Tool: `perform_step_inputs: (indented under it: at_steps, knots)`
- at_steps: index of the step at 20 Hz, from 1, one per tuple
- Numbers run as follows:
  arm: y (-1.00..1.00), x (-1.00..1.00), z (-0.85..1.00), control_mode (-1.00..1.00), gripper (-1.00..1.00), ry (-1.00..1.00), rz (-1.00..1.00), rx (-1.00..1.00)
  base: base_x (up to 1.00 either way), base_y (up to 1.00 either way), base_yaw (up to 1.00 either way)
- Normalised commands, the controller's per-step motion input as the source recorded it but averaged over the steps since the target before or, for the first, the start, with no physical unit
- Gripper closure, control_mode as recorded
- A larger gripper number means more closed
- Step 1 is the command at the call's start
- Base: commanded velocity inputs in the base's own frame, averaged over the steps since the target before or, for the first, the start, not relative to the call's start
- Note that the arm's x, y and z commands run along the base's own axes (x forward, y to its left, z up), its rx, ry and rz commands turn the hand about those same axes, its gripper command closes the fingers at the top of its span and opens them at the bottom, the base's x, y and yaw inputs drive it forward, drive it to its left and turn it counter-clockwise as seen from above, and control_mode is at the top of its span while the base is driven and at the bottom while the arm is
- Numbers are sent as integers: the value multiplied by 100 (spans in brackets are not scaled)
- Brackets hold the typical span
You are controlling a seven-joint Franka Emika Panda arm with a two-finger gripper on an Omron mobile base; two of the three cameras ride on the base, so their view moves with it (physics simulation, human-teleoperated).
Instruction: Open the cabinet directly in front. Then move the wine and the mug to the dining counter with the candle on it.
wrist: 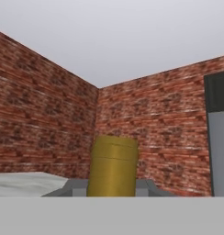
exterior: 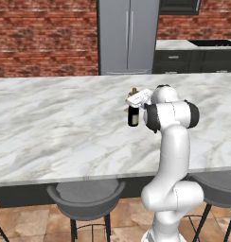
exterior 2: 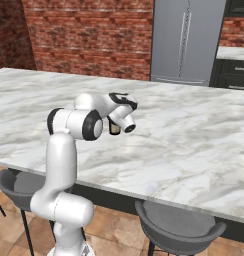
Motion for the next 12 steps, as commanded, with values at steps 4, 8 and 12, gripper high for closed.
perform_step_inputs:
  at_steps: [4, 8, 12]
  knots:
    - [10, 0, -33, -100, 100, 0, 0, 0, 0, 0, 0]
    - [3, 0, -27, -100, -100, 0, 0, 0, 0, 0, 0]
    - [0, -4, -18, -100, -100, 0, 0, 0, 0, 0, 0]
